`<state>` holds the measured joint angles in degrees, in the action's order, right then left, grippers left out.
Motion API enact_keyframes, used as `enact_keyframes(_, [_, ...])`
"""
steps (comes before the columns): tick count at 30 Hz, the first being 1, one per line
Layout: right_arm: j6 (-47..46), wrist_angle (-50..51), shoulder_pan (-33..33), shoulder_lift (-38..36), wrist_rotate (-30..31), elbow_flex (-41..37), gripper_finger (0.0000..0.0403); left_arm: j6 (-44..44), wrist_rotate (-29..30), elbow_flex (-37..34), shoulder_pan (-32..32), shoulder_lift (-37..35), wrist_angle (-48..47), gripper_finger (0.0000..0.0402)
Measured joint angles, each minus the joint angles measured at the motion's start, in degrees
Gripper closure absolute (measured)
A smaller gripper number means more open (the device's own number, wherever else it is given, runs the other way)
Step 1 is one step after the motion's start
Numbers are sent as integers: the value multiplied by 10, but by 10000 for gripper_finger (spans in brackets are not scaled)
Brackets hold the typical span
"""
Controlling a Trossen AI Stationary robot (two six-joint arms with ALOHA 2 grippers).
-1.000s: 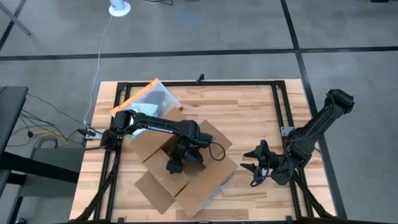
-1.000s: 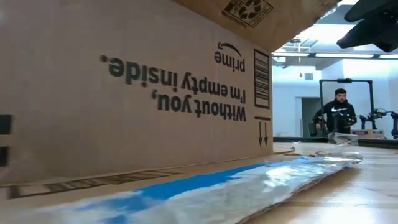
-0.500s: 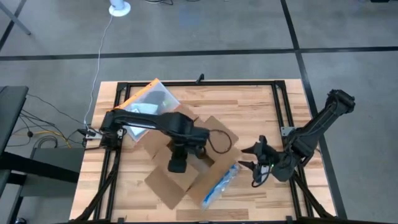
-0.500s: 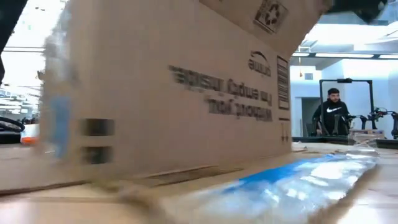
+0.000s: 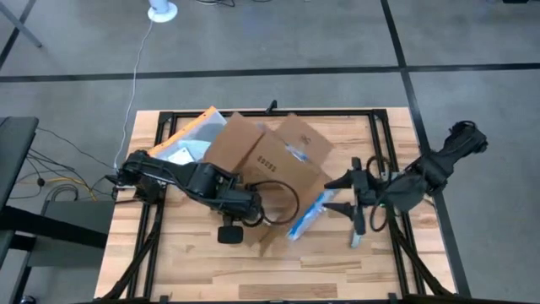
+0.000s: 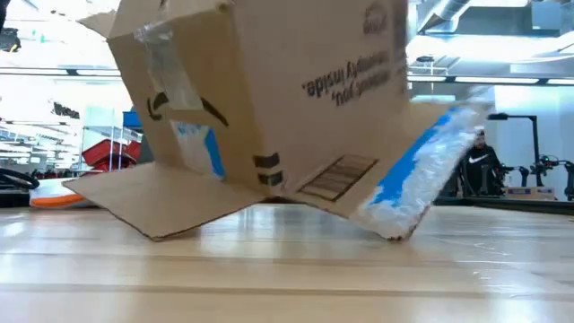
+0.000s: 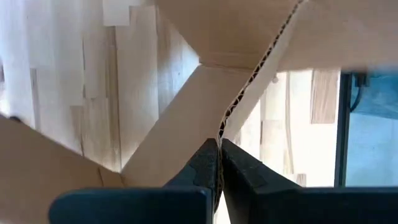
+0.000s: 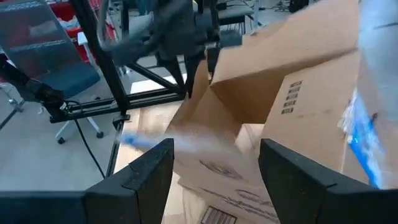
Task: Unpack boxes
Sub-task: Break down the box using the silver cutter until it is completely flat
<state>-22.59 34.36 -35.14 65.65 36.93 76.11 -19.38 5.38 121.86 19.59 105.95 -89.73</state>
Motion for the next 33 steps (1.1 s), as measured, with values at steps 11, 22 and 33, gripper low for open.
enact_keyframes(11, [20,-18,107,37,-14,25,186,22,-21,-22,-20,0,23,401])
enact_keyframes(22, [40,-36,320,186,-270,28,186,-26,24,-20,39,0,34,401])
enact_keyframes(33, [60,27,349,305,-331,28,186,-200,161,-21,138,1,20,401])
